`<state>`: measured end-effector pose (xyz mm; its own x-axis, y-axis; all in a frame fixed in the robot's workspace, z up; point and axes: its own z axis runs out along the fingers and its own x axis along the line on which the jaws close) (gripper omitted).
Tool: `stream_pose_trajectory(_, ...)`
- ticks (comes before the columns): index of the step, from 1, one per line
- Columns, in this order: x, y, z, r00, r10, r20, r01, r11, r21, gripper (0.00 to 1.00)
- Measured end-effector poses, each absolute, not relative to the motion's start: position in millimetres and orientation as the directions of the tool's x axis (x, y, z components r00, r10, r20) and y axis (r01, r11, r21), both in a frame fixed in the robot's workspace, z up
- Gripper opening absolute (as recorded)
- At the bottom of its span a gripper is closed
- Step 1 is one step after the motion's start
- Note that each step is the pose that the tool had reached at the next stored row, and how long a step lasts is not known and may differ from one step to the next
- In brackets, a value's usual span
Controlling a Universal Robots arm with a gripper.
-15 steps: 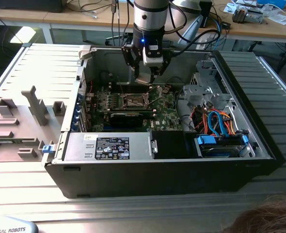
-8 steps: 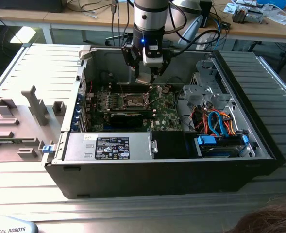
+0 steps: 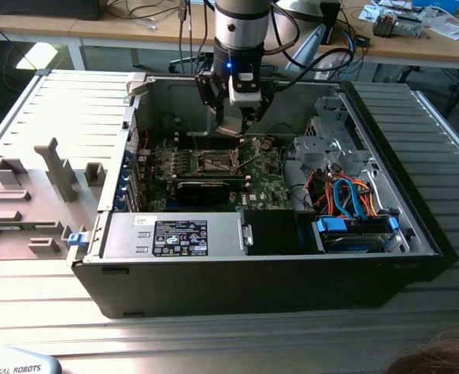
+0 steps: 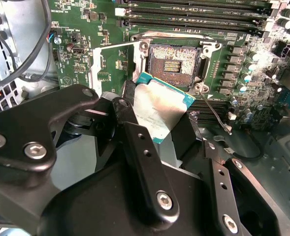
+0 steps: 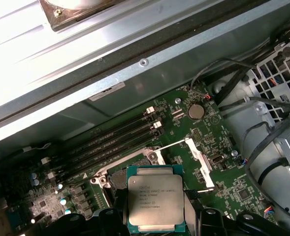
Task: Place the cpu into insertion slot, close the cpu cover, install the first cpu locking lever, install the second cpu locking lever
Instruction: 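Place the cpu into insertion slot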
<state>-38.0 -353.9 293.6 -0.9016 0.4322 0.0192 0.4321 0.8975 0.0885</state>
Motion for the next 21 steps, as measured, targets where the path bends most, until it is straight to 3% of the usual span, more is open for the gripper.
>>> stream_pose_trajectory(21, -38.0, -353.9, 292.9, -0.895, 0.445, 0.019, 0.445, 0.891, 0.088, 0.54)
